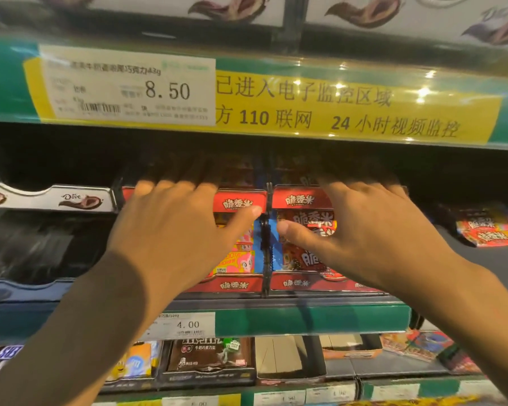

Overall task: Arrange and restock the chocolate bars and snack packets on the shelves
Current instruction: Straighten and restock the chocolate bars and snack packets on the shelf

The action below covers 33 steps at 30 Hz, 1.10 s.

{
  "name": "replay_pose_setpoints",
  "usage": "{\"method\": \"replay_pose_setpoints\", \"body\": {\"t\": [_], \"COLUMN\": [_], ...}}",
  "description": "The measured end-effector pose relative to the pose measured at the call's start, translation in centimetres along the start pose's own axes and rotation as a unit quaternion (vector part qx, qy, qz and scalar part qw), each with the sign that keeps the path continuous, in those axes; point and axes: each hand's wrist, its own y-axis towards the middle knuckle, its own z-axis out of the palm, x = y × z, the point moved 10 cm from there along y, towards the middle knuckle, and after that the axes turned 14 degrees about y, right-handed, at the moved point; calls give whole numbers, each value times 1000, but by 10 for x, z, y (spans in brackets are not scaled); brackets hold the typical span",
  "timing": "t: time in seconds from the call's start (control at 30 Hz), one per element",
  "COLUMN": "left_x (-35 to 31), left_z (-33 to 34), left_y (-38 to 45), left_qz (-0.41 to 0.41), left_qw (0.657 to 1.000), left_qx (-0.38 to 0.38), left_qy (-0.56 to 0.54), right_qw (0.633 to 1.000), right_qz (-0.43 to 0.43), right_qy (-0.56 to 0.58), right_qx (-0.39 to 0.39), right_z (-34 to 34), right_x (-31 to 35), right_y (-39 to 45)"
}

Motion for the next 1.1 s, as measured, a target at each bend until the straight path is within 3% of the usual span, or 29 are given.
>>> {"method": "replay_pose_setpoints", "body": {"t": [0.33, 0.5, 0.67, 0.9, 1.1], "left_x": [-5, -25, -86, -210, -310], "left_z": [-6, -30, -64, -78, -43], "left_y": [-6, -26, -47, -24, 32], "left_qz": [9, 14, 74, 176, 203], "left_qw": [1000, 991, 966, 950, 972], "left_qx": [5, -118, -192, -161, -16], "left_qy": [-3, -67, -155, -202, -118], "right_qw": [998, 983, 976, 989, 992], "right_qz": [-37, -86, -87, 15, 102], "right_qy": [0, 60, 115, 109, 72], "right_qx": [-53, -151, -161, -100, -17], "right_z": [-3, -22, -38, -38, -22], "right_x": [-8, -20, -62, -182, -287], "right_y": [-1, -21, -50, -70, -72]}}
